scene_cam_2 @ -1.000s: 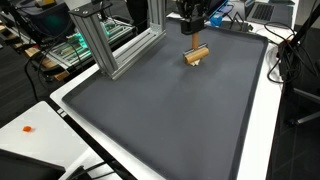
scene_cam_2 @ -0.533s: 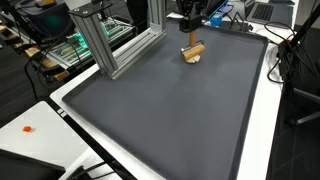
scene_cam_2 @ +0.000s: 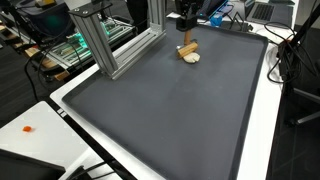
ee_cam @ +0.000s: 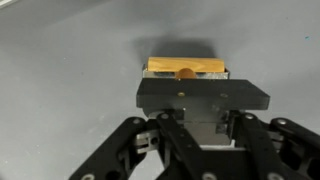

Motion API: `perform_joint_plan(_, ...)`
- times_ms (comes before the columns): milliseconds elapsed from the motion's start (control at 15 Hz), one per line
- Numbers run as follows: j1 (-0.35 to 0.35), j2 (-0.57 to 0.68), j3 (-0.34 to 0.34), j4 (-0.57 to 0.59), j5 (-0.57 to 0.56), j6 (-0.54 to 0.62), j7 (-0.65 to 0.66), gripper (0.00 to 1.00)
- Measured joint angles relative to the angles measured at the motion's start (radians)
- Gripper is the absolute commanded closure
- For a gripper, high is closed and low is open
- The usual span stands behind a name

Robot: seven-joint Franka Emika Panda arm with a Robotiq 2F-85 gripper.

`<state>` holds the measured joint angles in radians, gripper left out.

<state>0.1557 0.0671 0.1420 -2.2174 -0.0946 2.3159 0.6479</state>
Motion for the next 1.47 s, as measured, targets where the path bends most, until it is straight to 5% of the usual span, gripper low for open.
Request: perform_joint_plan(1467,0.017,0.029,-0.017,-0.01,-0.304,0.178,0.276,0.78)
